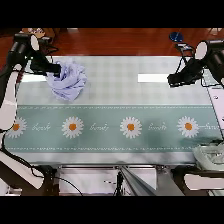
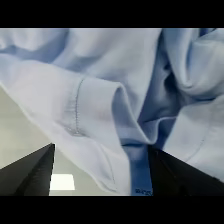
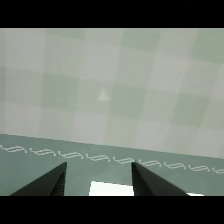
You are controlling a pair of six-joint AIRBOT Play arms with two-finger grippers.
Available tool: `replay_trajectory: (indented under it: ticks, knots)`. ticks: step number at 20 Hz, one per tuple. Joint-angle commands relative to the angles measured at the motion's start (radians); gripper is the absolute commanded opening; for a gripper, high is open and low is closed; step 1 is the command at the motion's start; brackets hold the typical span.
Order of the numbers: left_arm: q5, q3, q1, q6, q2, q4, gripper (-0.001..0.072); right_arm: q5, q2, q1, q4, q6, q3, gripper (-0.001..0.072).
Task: Fold the shirts.
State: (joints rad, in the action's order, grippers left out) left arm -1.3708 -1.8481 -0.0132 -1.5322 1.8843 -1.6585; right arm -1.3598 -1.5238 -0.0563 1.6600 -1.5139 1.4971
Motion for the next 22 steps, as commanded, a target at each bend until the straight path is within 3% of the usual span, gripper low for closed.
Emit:
replay_trajectory:
  ticks: [1,2,3,4,7,11,16,22]
  knots:
    - [-0.04,-0.002,0.032,0.001,0.067,0.087,0.0714,0.005,0.0,-0.001,0.0,0.0,0.001,0.0491]
    - [-0.039,-0.002,0.031,0.001,0.078,0.093,0.0542,0.008,0.0,-0.001,0.0,0.0,0.001,0.0491]
    - [-0.035,-0.002,0.03,0.002,0.084,0.093,0.0231,0.01,0.0,-0.001,0.0,0.0,0.001,0.049]
    - [-0.03,-0.002,0.03,0.002,0.085,0.093,0.0049,0.011,0.0,-0.001,0.0,0.0,0.001,0.0491]
    - [-0.061,-0.04,0.031,0.001,0.079,0.093,0.0029,0.01,0.0,-0.001,0.0,0.006,0.001,0.0489]
    - [-0.103,-0.25,0.021,-0.005,0.006,0.135,0.0029,-0.03,0.031,-0.001,0.044,0.029,0.001,0.047]
    - [0.127,-0.28,-0.031,-0.055,-0.34,0.336,0.0028,-0.031,0.19,-0.001,0.056,0.03,0.001,0.047]
    - [0.253,-0.26,-0.138,-0.049,-0.688,0.342,0.0028,-0.031,0.424,-0.001,0.056,0.03,0.001,0.047]
